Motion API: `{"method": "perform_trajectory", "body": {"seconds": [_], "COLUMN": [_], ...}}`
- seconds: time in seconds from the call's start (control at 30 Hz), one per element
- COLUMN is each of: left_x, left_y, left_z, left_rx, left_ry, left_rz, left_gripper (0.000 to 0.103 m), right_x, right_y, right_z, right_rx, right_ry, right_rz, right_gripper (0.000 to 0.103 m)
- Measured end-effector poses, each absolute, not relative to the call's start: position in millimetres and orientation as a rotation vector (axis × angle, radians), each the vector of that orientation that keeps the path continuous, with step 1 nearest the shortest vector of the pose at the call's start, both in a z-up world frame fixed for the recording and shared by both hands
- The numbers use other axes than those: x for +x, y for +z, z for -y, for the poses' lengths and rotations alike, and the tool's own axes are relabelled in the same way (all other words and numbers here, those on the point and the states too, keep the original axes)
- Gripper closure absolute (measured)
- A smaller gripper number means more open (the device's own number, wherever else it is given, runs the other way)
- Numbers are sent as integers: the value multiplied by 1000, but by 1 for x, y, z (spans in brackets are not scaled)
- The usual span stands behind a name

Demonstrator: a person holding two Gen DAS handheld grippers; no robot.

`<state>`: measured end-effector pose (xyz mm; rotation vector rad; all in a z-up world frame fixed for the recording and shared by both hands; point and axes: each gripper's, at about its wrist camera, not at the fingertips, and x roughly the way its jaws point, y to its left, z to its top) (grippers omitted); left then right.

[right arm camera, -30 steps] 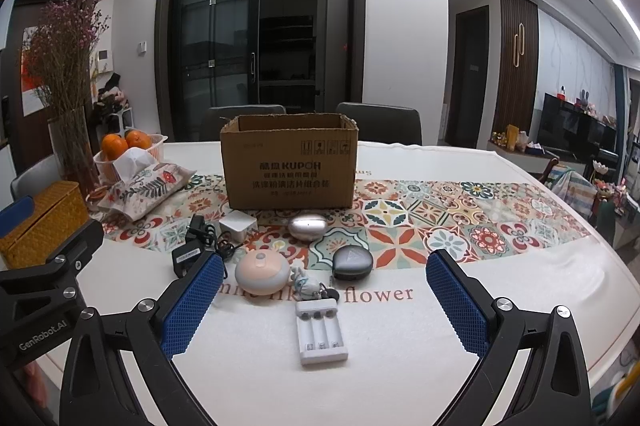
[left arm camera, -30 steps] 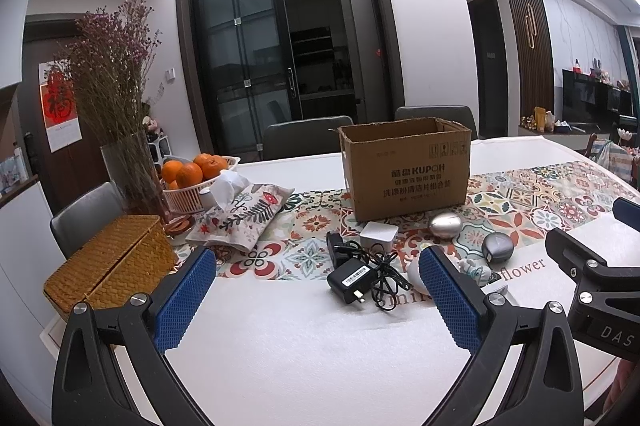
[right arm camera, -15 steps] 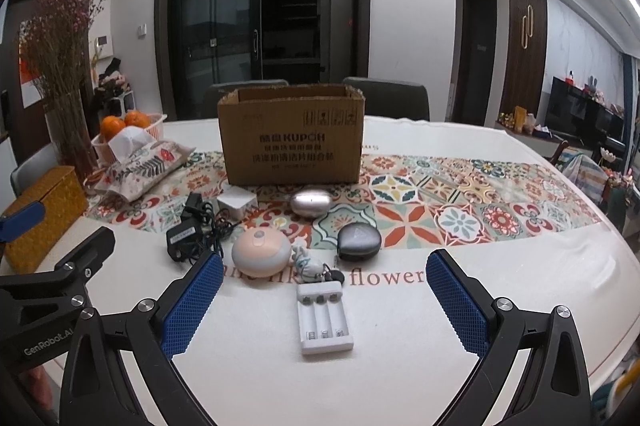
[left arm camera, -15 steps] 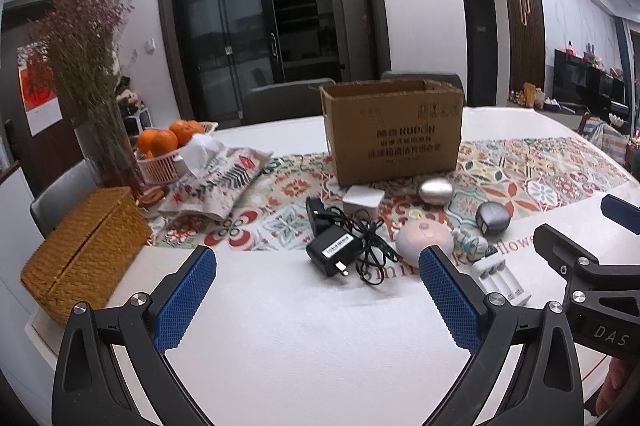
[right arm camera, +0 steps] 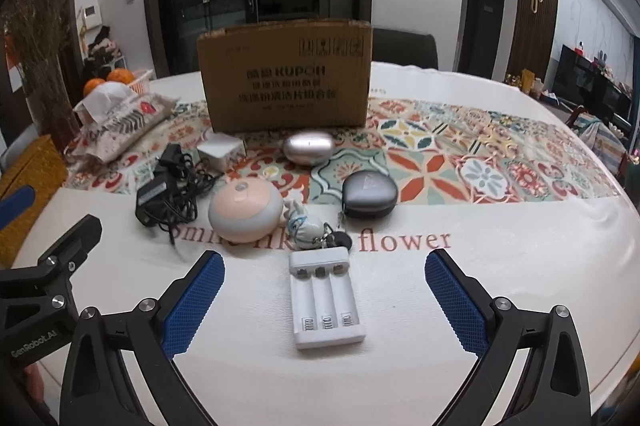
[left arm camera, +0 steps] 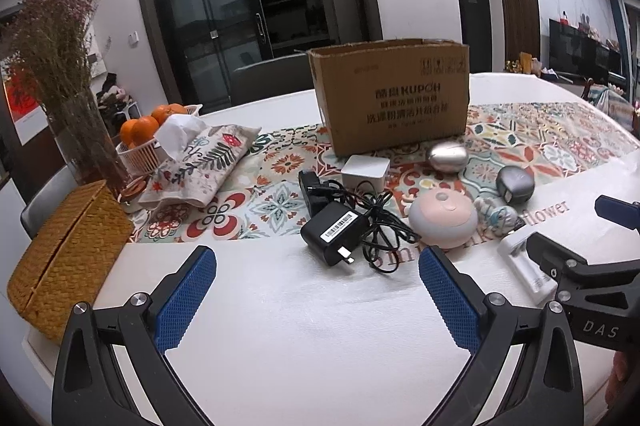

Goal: Organize rigid objects
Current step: 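Move the left gripper to the black power adapter while the right gripper approaches the white battery charger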

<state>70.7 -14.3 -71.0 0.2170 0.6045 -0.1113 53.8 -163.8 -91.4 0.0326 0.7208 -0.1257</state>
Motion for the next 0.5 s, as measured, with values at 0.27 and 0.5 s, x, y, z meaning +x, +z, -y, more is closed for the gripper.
{"method": "perform_trajectory", "body": {"seconds": [0.27, 0.5], "left_x": [98, 113], "left_y": [-86, -85], "left_z": [14, 10], "left_rx": [298, 440], "left_ry": [-173, -215], "left_rz": [-632, -611], "left_gripper": [0, 7], "right_x": [73, 83], "right_y": [-110, -115], "right_z": [154, 149], "right_rx": [-8, -22], "right_ry": [-155, -224], "right_rz": [-778, -805], "right_gripper": [5, 8]}}
